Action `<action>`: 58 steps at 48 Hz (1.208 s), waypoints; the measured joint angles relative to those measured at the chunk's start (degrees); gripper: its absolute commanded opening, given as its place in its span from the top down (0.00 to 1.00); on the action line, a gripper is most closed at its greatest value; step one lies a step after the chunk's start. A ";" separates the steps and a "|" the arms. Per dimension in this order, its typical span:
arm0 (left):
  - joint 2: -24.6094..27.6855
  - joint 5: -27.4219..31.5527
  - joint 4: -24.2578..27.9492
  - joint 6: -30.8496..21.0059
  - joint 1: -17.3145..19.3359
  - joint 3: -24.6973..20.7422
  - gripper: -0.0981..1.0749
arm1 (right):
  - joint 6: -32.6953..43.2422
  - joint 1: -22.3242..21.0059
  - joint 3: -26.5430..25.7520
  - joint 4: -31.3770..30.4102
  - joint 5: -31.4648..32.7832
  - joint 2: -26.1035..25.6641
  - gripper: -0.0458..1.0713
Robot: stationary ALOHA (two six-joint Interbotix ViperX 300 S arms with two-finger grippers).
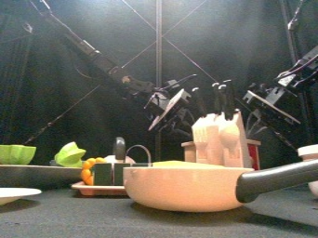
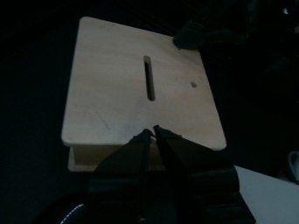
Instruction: Move drawer closer to center
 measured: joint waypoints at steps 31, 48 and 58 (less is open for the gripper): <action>-1.14 2.11 0.00 0.18 3.16 0.88 0.41 | 0.00 -0.53 0.53 -0.70 3.87 -2.11 0.59; -3.43 2.29 0.09 0.09 3.16 4.75 0.41 | 0.00 -2.20 2.02 -1.05 4.22 -2.37 0.59; 0.18 2.29 0.09 0.09 3.34 2.37 0.41 | 0.26 -2.46 2.64 -0.88 3.16 -1.14 0.59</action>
